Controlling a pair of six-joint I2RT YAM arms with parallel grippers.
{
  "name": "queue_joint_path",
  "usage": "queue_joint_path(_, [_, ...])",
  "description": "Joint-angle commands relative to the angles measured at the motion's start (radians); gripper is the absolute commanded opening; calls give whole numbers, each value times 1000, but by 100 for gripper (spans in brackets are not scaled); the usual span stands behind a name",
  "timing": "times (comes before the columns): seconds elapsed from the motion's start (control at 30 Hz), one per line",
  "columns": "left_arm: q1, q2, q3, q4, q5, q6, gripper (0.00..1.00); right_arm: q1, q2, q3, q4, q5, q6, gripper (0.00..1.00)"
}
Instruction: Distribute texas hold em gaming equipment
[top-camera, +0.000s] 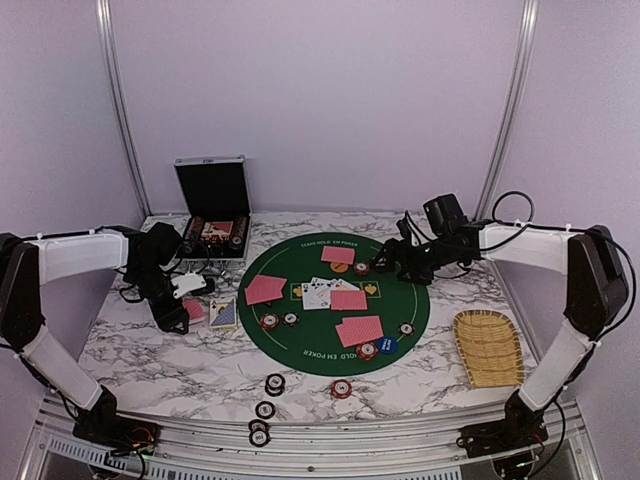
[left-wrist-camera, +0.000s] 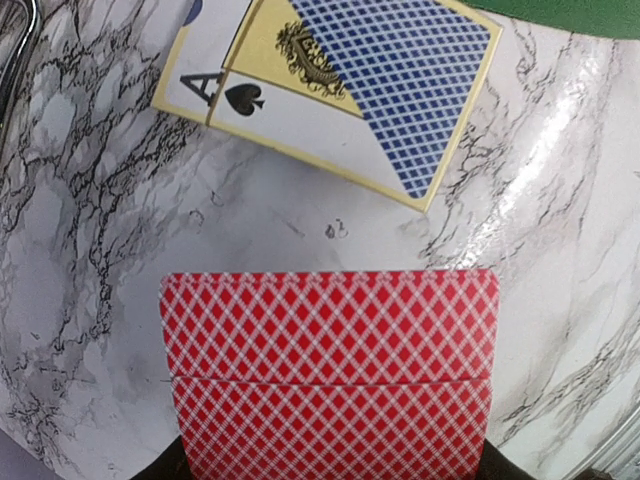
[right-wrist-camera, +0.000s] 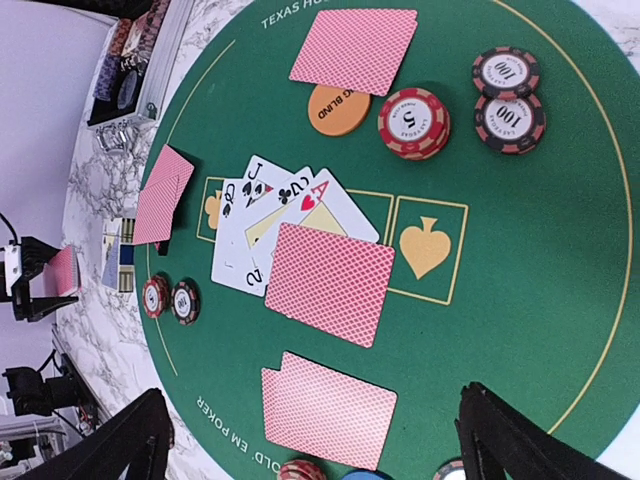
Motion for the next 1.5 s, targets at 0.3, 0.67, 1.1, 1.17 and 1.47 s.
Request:
queue_joint_path(0.3, [35,111,-78,202,-29,-2,6,-4,-124,-67,-50,84,8,99])
queue_joint_path(0.67, [34,73,-101,194,-22,15,99,-6,-165,-72,-59,142,3,99])
queue_joint_path(1.1, [84,-35,100,163,-10,-115,99,-31,-298,-23,-65,637,-54,99])
queue_joint_path(1.17, [125,-46,120,230,50,-173,99,-52,-351,-90,40,788,-94,99])
queue_joint_path(1.47, [283,-80,-137,880,152,-410,99,-109,-508,-653,946,1203,-388,99])
